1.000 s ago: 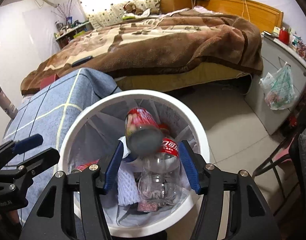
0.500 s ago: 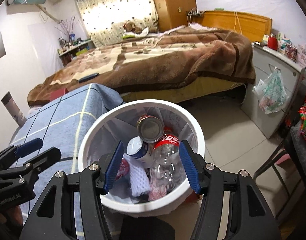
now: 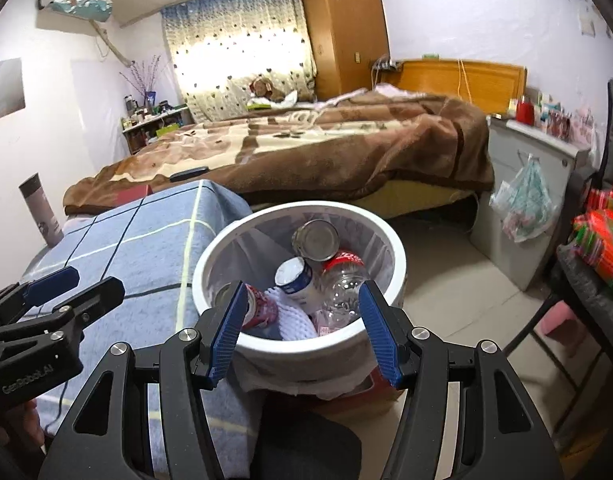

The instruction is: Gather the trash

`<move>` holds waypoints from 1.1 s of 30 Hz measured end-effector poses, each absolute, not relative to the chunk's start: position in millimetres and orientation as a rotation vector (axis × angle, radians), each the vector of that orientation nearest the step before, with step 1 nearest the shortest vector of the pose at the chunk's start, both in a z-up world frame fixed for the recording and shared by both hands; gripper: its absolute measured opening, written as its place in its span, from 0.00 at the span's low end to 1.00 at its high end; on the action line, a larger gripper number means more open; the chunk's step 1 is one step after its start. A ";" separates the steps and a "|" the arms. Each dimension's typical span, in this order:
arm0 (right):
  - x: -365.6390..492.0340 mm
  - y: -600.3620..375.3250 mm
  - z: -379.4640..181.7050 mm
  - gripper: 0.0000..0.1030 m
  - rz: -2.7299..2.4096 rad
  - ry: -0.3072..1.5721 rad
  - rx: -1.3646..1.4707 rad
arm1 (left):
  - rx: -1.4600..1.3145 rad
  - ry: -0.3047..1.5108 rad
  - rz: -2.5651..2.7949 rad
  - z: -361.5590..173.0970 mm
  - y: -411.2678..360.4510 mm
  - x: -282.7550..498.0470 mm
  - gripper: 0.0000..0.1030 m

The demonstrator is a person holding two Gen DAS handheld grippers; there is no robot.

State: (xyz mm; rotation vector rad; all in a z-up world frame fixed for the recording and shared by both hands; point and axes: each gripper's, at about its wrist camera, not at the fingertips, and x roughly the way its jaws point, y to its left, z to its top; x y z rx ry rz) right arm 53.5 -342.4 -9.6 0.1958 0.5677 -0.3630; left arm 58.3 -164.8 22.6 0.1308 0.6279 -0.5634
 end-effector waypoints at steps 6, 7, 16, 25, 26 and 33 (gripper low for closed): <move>49.1 -331.5 -15.6 0.58 -0.369 0.549 0.166 | 0.139 0.604 -0.503 15.7 -149.8 46.1 0.73; 48.3 -330.4 -16.8 0.58 -0.369 0.548 0.166 | 0.138 0.605 -0.505 14.3 -147.9 44.6 0.73; 41.3 -318.7 -21.5 0.58 -0.350 0.535 0.176 | 0.115 0.593 -0.476 9.9 -136.6 35.7 0.73; 36.2 -308.7 -18.5 0.58 -0.350 0.518 0.158 | 0.113 0.590 -0.465 8.7 -132.2 31.7 0.73; 35.9 -308.6 -18.2 0.58 -0.350 0.518 0.158 | 0.113 0.589 -0.462 8.8 -131.8 31.2 0.73; 35.2 -304.9 -18.2 0.58 -0.341 0.509 0.157 | 0.111 0.586 -0.455 9.3 -130.6 28.3 0.73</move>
